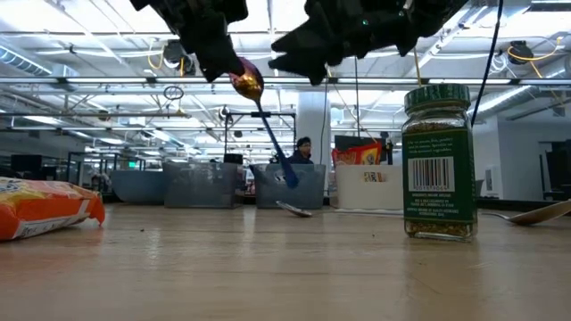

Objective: Pick & Place Food Item
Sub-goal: Put the blue spoon into the right black bin

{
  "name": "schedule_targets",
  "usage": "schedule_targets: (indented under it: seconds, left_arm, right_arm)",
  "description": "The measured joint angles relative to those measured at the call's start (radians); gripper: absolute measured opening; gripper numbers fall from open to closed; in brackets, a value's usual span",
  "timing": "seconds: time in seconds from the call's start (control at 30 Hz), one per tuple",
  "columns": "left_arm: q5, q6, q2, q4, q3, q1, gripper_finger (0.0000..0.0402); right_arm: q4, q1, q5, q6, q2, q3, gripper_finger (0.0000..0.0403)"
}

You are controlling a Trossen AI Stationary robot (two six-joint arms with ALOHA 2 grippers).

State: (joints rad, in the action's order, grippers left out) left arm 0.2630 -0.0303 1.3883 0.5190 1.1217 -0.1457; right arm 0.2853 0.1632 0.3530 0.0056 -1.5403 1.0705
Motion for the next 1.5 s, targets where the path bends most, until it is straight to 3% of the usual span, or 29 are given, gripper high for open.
schedule_targets:
  seconds: [0.63, 1.17, 1.5]
  left_arm:
    - [-0.059, -0.043, 0.004, 0.056, 0.067, 0.023, 0.0005]
    - [-0.062, -0.051, 0.004, 0.062, 0.067, 0.024, 0.0007]
    - [-0.066, -0.054, 0.004, 0.055, 0.067, 0.025, 0.0009]
  right_arm:
    - [0.183, 0.001, 0.076, 0.061, -0.123, 0.002, 0.0194]
    - [0.219, 0.001, 0.093, 0.062, -0.123, 0.002, 0.0065]
    - [0.212, 0.001, 0.092, 0.061, -0.123, 0.002, 0.0040]
